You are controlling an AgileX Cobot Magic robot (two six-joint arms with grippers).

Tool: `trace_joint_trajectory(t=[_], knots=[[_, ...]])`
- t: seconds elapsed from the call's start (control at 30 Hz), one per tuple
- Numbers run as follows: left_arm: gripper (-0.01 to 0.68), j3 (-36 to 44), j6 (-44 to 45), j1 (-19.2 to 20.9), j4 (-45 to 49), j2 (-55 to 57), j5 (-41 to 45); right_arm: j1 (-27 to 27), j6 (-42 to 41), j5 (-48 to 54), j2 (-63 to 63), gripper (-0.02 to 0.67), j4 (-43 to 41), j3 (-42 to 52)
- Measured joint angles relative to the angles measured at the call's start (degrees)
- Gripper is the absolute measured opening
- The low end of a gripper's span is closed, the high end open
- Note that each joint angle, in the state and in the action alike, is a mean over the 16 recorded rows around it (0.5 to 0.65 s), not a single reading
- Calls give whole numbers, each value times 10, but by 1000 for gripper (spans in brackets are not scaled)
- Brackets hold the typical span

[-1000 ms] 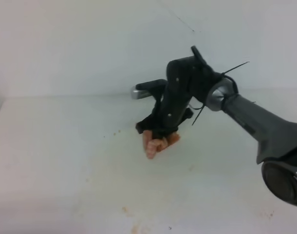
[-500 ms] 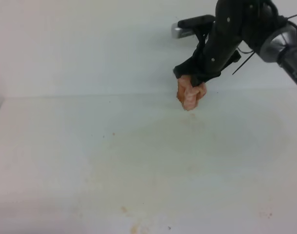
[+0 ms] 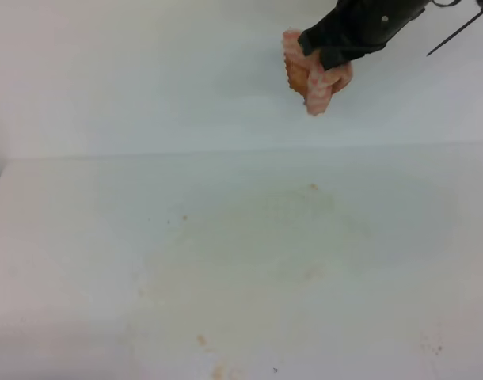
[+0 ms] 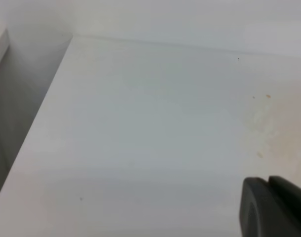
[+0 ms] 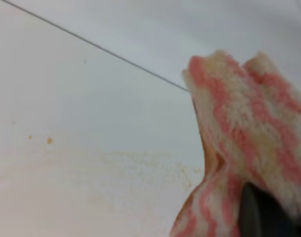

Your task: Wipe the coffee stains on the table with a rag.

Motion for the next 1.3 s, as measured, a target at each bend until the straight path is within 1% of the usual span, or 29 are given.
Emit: trace_joint_trajectory(t=[0.27,0.53,0.77,1.03,1.17,1.3], knots=[[-2,0,0,0,0,0,0,0,-47,-6,-54,30,17,53],[-2,0,0,0,0,0,0,0,-72,-35,-132,30,29,161],[-2,0,0,0,0,0,0,0,-73,-98,-233,28,27,305],[-3,0,0,0,0,0,0,0,-77,-193,-346,30,25,513],[-3,0,0,0,0,0,0,0,-80,-241,-378,30,25,610],[-2,1,0,0,0,-1,0,0,-82,-280,-390,30,25,687]])
